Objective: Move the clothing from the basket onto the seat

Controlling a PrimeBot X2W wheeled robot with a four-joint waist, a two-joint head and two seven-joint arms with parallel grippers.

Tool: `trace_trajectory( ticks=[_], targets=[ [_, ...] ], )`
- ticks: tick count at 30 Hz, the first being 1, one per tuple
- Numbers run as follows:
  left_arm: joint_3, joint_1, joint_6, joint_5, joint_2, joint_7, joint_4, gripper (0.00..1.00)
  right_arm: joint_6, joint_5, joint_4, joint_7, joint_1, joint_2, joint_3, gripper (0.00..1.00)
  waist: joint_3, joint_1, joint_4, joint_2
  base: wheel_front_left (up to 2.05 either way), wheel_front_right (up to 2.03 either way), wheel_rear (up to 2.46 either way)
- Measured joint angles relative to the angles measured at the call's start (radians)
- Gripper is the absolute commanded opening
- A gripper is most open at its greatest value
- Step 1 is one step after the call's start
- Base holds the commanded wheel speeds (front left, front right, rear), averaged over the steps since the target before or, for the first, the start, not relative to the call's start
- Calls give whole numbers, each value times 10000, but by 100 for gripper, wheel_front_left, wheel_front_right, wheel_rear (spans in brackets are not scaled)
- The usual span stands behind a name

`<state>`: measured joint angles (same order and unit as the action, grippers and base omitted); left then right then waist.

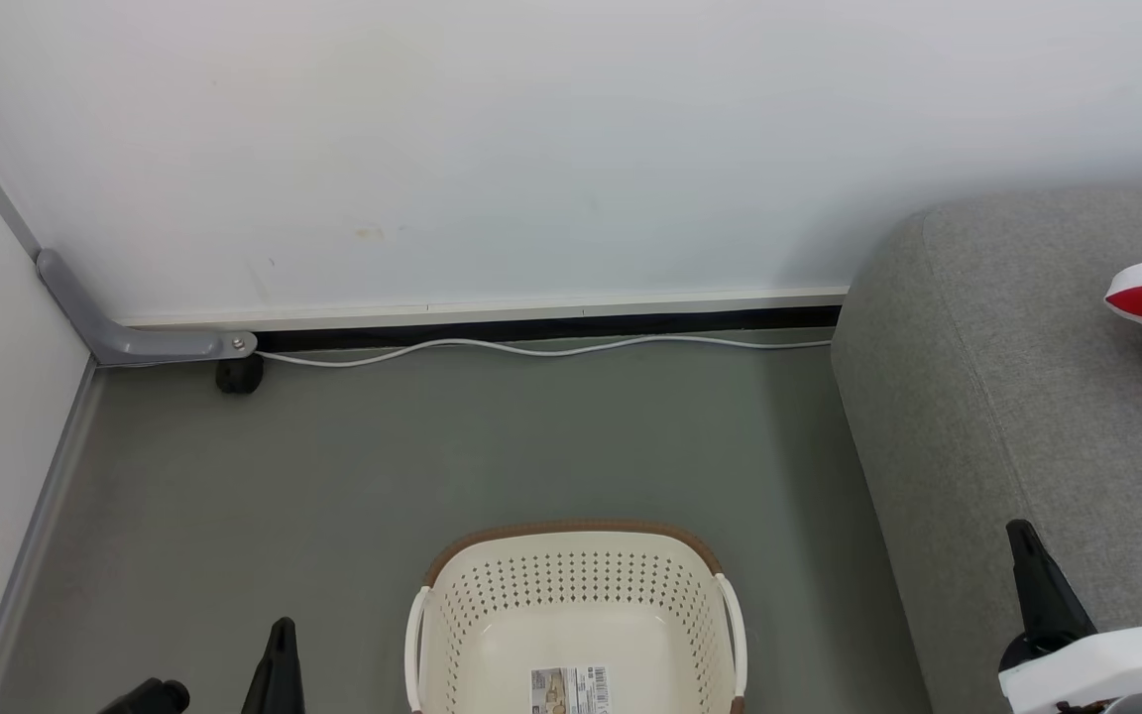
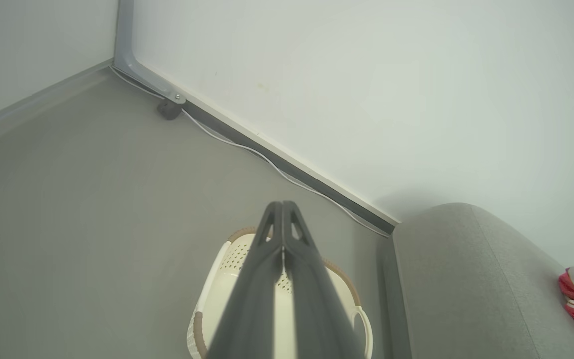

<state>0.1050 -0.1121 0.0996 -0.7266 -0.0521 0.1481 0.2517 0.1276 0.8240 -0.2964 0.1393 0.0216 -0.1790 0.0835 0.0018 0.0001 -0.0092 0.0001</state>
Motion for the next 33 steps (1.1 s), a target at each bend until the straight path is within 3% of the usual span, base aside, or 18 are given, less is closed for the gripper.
trace_trajectory(
  ticks=[33],
  targets=[
    [-566,644,-909,-3584,-50,-876,48,0,-2,3122,67,-965,132,514,-805,0,6,-1,37,0,0,0,0]
  ],
)
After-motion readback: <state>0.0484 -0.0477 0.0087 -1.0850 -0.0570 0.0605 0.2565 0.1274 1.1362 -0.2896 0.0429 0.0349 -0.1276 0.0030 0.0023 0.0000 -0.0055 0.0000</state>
